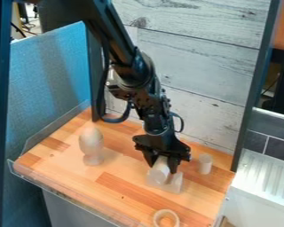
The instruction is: Put the cylinder into the arch
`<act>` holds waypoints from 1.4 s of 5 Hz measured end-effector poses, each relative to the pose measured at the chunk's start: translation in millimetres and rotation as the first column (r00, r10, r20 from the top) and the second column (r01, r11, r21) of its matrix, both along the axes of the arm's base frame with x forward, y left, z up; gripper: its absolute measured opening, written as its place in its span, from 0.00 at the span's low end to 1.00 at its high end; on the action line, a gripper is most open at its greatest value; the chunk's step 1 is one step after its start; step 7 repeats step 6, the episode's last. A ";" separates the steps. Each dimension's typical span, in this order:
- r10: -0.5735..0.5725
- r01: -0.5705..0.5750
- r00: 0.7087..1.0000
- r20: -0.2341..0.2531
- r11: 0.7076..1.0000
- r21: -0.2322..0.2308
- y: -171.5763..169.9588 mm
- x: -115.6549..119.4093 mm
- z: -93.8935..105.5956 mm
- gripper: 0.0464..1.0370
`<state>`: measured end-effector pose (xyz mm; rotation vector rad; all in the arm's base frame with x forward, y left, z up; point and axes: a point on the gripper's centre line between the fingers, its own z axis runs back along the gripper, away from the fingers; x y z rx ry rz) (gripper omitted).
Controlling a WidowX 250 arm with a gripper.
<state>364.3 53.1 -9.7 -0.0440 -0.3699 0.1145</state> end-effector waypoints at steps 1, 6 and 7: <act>-0.004 0.005 1.000 -0.003 1.000 0.003 -3.2 -3.1 -2.5 0.55; -0.148 0.146 0.983 0.111 0.989 0.023 -1.8 -3.6 40.7 0.96; -0.148 0.146 0.983 0.111 0.989 0.023 -1.8 -3.6 40.7 0.96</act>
